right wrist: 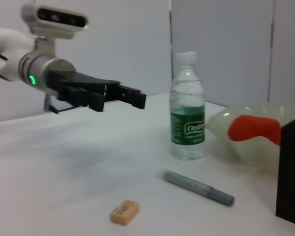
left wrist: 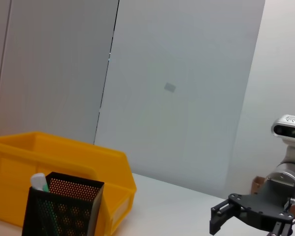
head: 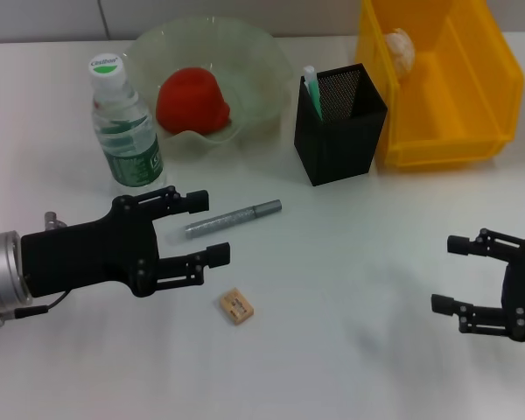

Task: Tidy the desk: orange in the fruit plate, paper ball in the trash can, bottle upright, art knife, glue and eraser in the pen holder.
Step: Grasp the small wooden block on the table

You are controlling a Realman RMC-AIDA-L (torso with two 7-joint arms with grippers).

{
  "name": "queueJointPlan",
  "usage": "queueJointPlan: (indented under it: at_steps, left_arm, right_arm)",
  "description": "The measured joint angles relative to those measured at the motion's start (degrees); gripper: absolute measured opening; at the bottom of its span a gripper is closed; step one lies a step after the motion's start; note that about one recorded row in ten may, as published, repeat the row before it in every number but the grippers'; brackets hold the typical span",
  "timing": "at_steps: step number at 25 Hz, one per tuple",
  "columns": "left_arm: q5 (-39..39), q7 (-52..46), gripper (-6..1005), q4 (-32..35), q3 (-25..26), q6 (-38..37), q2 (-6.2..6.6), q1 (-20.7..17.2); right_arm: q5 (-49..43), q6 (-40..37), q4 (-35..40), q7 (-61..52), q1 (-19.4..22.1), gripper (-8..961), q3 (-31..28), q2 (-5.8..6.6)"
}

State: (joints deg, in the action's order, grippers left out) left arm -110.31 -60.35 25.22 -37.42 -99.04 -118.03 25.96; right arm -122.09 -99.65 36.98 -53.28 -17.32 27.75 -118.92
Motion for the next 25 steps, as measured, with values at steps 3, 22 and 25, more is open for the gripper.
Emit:
queueJointPlan:
  at_steps: [3,22,25]
  left_arm:
    - [0.00,-0.34,755,0.00,-0.01,0.05,0.02,0.17]
    - [-5.89,-19.39,738,8.35,-3.03,0.17,-0.24,4.41]
    - [-6.22,-25.46,736,12.82,-6.47,0.17,-0.34,4.77]
  right_arm:
    - [0.02,0.25,-0.52,0.04,-0.10,809,-0.10,0.00]
    - [0.01,0.61,-0.77,-0.12,-0.77,809,-0.89,0.01]
    - [0.02,0.61,-0.71,-0.11,-0.80,808,-1.14,0.01]
